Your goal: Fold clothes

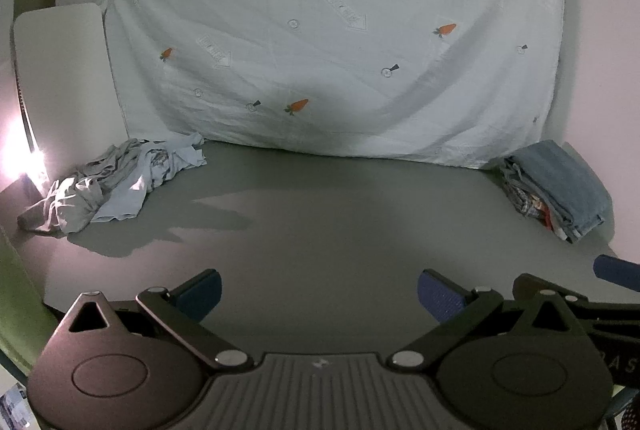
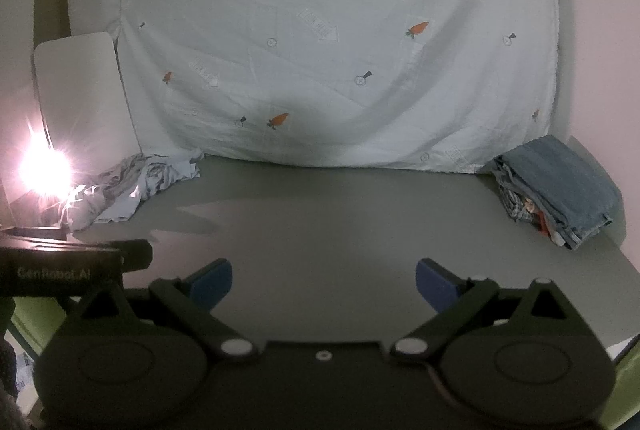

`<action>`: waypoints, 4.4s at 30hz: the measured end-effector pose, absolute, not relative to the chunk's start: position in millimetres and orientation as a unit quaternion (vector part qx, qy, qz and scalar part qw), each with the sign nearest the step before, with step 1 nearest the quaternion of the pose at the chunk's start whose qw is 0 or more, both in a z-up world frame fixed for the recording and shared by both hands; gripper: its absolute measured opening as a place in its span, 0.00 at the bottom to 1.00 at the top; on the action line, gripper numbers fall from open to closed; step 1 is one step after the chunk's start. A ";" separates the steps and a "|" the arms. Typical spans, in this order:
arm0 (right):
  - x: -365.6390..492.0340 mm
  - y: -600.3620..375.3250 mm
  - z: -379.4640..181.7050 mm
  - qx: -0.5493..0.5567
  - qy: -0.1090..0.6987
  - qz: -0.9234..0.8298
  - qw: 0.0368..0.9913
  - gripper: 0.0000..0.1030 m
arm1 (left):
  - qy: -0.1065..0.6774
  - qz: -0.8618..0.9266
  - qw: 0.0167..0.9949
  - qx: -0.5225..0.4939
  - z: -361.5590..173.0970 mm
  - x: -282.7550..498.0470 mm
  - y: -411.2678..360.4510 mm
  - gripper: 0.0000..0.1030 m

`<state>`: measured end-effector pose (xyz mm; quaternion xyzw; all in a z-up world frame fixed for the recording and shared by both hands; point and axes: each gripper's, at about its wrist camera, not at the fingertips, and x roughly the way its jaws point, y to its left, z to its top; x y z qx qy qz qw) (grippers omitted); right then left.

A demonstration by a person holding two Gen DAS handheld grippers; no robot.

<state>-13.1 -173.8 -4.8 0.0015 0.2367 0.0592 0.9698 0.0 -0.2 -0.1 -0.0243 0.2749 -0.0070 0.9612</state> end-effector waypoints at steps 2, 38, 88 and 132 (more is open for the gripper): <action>-12.8 -173.8 -4.8 0.001 0.237 0.060 0.970 0.97 | 0.275 -0.007 0.961 -0.022 -0.8 -0.1 -1.5 1.00; -20.6 -185.1 -6.6 0.008 0.239 0.036 0.970 0.97 | 0.281 -0.024 0.959 -0.019 -4.4 -1.4 -12.7 1.00; 228.1 -266.9 -74.4 -0.036 0.321 0.070 0.944 0.64 | 0.424 0.018 0.903 -0.063 -55.9 224.9 -36.3 0.96; 412.8 138.9 -87.0 -0.125 0.389 0.154 0.900 0.48 | 0.320 0.290 0.878 -0.205 -103.3 417.2 513.0 0.24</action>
